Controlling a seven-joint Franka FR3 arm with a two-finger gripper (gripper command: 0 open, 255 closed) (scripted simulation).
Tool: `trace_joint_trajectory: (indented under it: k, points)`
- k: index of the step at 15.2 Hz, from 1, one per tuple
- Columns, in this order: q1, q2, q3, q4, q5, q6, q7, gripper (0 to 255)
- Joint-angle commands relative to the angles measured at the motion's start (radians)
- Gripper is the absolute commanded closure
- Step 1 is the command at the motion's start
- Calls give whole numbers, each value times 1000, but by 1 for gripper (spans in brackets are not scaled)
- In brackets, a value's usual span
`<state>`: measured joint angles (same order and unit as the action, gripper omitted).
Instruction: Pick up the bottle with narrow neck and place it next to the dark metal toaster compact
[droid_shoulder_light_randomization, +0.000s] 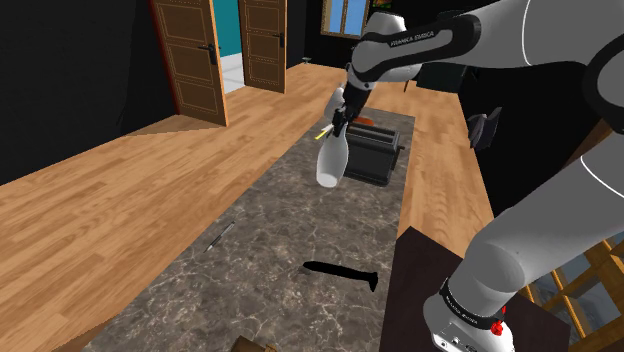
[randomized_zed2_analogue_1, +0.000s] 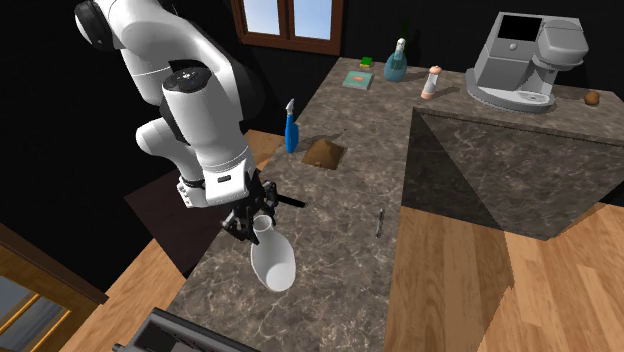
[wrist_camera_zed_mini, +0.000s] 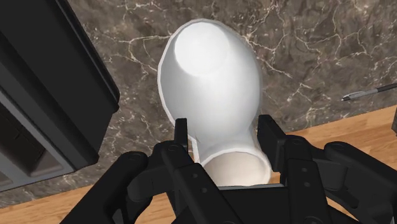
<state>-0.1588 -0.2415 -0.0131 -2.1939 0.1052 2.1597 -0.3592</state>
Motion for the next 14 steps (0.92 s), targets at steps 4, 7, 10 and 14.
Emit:
trace_joint_trajectory:
  k: [4, 7, 10, 14]
  points:
    - [2, 16, 1, -50, 5, 68, -5, 255]
    - [3, 29, 1, -79, 9, 109, -10, 255]
    - [4, 44, 1, -105, 13, 150, -16, 255]
    - [5, 64, 1, -134, 18, 199, -23, 255]
